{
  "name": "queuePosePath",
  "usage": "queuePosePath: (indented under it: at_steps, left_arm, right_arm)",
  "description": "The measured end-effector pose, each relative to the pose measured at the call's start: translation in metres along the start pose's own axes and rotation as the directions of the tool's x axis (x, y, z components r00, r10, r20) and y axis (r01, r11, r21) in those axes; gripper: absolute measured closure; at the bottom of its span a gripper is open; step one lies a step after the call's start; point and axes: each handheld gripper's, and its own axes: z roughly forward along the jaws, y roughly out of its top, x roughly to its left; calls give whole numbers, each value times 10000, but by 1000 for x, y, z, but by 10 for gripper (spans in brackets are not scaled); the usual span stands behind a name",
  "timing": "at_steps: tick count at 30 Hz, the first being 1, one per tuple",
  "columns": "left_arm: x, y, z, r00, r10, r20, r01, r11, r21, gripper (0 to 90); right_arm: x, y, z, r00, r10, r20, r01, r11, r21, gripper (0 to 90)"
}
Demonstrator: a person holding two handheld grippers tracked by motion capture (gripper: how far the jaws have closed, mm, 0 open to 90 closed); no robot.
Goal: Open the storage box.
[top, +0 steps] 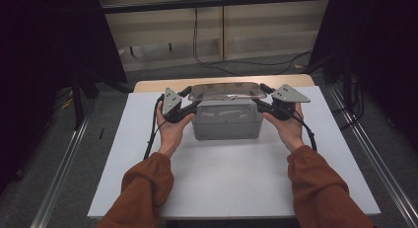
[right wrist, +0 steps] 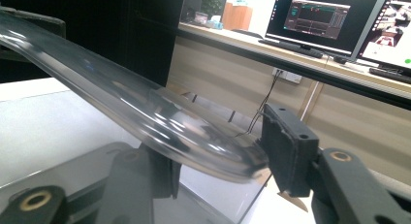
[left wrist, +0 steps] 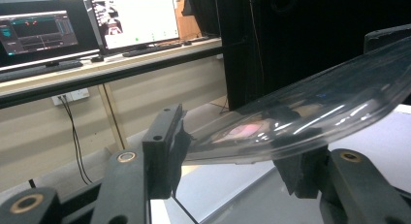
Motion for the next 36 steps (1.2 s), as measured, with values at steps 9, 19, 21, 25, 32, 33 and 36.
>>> queuePosePath:
  at_steps: [9,19,21,25,32,33,36]
  left_arm:
    - [5,-1,8,9997,-240,76,240,9997,1,490]
    - [19,-7,15,9986,-517,-110,519,9985,185,511]
    - [21,-9,16,9985,-539,-108,541,9982,251,513]
    - [22,-8,21,9990,-405,-169,411,9985,366,506]
    - [29,-2,30,9992,-396,-90,398,9989,256,482]
    - [29,-1,32,9993,-337,-138,341,9991,246,481]
    - [32,-2,33,9990,-380,-215,386,9989,253,482]
  right_arm:
    - [-6,-1,3,10000,92,-31,-93,9999,-58,543]
    - [-15,5,11,9994,347,-3,-347,9985,-423,572]
    - [-17,5,12,9991,429,-14,-429,9980,-465,573]
    - [-18,7,15,9986,523,27,-520,9971,-562,579]
    - [-21,8,17,9980,638,43,-634,9958,-667,588]
    - [-21,7,18,9979,649,27,-646,9957,-670,589]
    - [-23,6,18,9979,647,41,-643,9958,-652,600]
